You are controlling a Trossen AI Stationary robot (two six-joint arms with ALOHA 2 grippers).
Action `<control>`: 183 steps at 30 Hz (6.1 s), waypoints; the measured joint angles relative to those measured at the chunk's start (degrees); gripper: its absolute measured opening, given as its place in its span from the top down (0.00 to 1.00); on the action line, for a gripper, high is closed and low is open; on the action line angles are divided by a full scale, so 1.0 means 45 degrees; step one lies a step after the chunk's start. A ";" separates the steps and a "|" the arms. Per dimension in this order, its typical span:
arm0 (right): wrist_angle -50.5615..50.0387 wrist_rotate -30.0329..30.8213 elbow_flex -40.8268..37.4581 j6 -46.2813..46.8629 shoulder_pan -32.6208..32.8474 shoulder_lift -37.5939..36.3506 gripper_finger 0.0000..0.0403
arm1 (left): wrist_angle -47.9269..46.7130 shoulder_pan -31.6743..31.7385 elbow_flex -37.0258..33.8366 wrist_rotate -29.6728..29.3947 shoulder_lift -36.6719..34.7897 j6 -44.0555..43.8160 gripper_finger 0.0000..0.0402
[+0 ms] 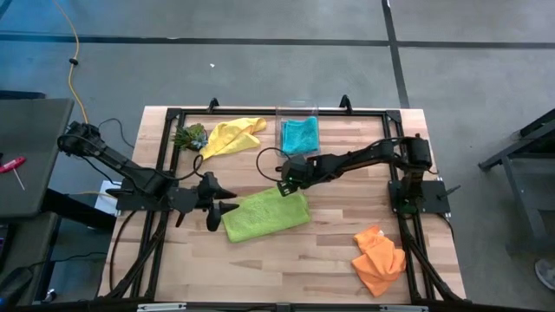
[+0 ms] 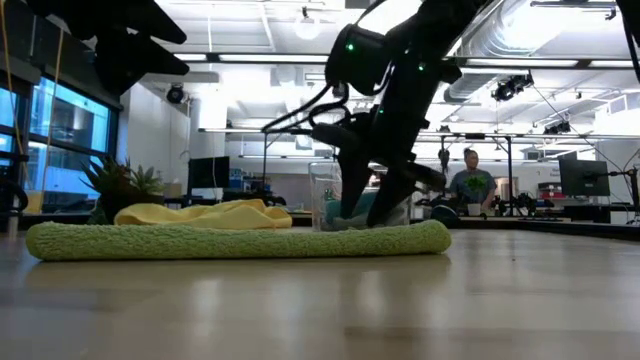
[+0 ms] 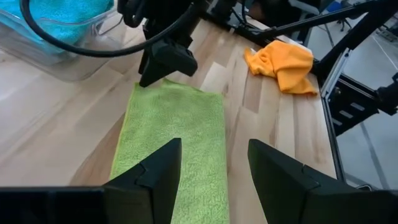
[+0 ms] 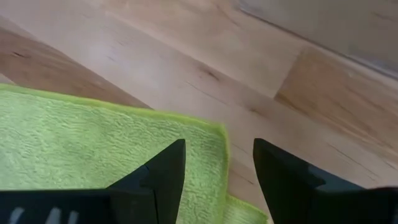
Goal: Fold microfiber towels
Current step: Fold the green microfiber cloth
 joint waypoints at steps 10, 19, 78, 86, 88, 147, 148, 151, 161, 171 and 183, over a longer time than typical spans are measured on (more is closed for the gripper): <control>0.0251 0.0500 0.0003 -0.0272 -0.0038 0.0476 0.55 | -0.0015 0.0001 0.0000 0.0005 0.0005 0.0000 0.56; 0.0337 0.0753 0.0003 -0.0236 0.0083 0.0617 0.65 | -0.0019 0.0005 0.0000 0.0151 0.0010 0.0000 0.56; -0.3527 -0.1032 0.0003 -0.0462 0.2985 -0.3259 1.00 | -0.0491 0.0005 0.0005 0.0228 0.0010 0.0005 0.56; -0.3798 -0.2844 0.0004 -0.0902 0.3420 -0.3722 1.00 | -0.1148 0.0005 0.0005 0.0243 0.0010 0.0010 0.56; -0.4319 -0.2740 0.0005 -0.0603 0.3587 -0.3705 1.00 | -0.1294 0.0010 0.0005 0.0246 0.0010 0.0010 0.56; -0.4212 -0.1234 0.0013 -0.0906 0.2483 -0.2234 1.00 | 0.1413 0.6566 0.0014 0.7595 0.6883 0.8013 0.61; -0.4212 -0.1234 0.0013 -0.0906 0.2483 -0.2234 1.00 | 0.1421 0.6602 0.0015 0.7571 0.7049 0.8008 0.62; -0.4212 -0.1234 0.0013 -0.0906 0.2483 -0.2234 1.00 | 0.1491 0.6606 0.0024 0.7520 0.7390 0.7923 0.66; -0.4150 -0.1234 0.0013 -0.0910 0.2483 -0.2234 1.00 | 0.1414 0.6601 0.0010 0.7795 0.7243 0.7709 0.80; -0.4095 -0.1234 0.0008 -0.0911 0.2483 -0.2234 1.00 | 0.1396 0.6609 0.0010 0.7954 0.6936 0.7673 0.95; -0.4124 -0.1243 0.0008 -0.0915 0.2477 -0.2234 1.00 | 0.0918 0.6574 0.0015 0.8038 0.6091 0.7313 1.00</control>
